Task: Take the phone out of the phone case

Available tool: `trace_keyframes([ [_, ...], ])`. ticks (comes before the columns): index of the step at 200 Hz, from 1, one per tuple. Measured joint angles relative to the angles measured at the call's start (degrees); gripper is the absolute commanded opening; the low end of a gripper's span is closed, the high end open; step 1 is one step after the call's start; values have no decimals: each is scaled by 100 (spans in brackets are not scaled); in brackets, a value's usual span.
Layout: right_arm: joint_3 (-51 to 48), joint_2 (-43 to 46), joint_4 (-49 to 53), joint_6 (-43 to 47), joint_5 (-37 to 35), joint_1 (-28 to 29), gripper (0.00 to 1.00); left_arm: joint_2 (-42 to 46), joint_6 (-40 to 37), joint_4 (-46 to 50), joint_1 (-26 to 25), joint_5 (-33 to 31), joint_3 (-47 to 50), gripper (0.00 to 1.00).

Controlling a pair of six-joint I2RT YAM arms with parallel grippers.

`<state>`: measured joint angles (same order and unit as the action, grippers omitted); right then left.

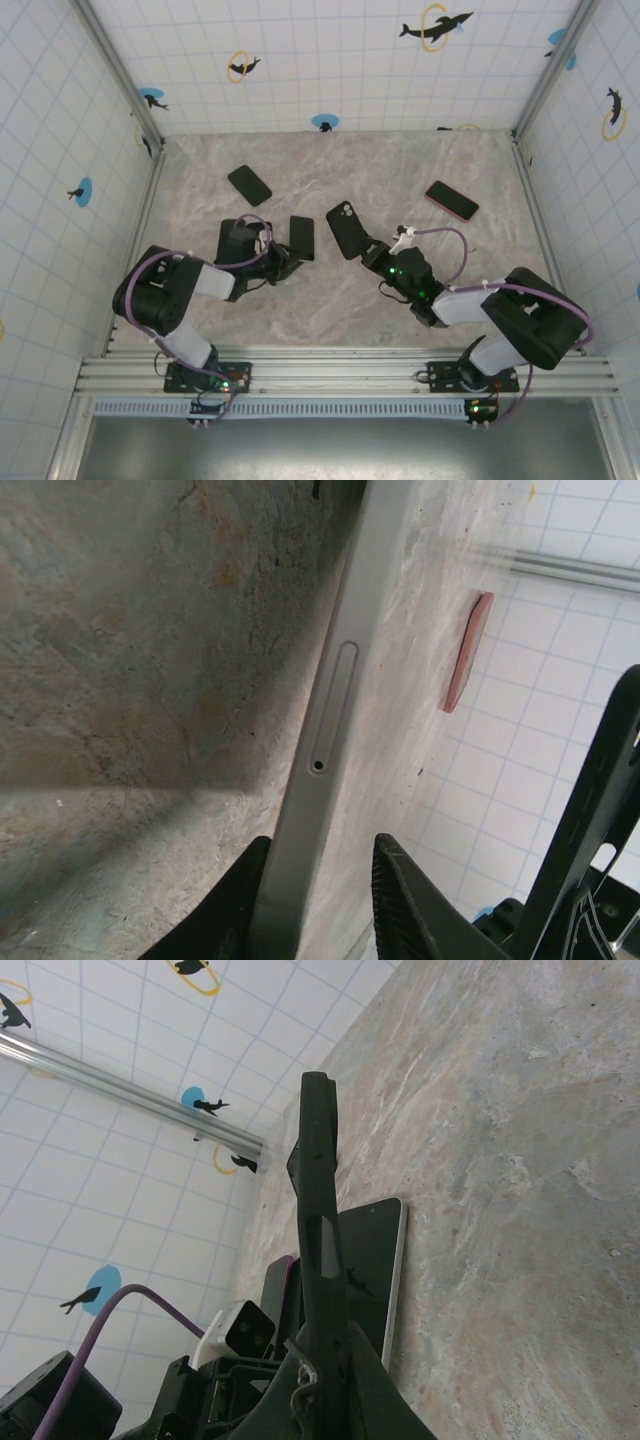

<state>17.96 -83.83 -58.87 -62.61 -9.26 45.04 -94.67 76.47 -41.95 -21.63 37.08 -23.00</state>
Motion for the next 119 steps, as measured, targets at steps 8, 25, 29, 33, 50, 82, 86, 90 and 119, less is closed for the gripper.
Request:
trace_keyframes([
  [8, 0, -13, -11, -4, 11, 0, 0, 37, -20, 33, 0, -22, 24, 32],
  [25, 0, -63, -31, -17, 28, 2, 0, 96, -63, 96, 4, -46, 96, 32],
  [29, 0, -76, -39, -22, 35, 2, 0, 107, -72, 122, 4, -50, 114, 32],
  [33, 0, -90, -46, -24, 35, 7, 0, 114, -96, 133, 4, -55, 127, 32],
  [50, 0, -129, -59, -37, 52, 20, 0, 120, -155, 199, 4, -83, 177, 32],
  [82, 0, -177, -70, -42, 72, 35, 0, 120, -210, 249, 7, -136, 232, 35],
  [86, 2, -177, -74, -42, 72, 37, 0, 120, -219, 251, 4, -140, 240, 36],
  [90, 0, -177, -79, -39, 74, 37, 0, 120, -221, 254, 4, -153, 247, 37],
  [119, 0, -190, -83, -37, 76, 39, 0, 136, -306, 225, 4, -155, 271, 42],
])
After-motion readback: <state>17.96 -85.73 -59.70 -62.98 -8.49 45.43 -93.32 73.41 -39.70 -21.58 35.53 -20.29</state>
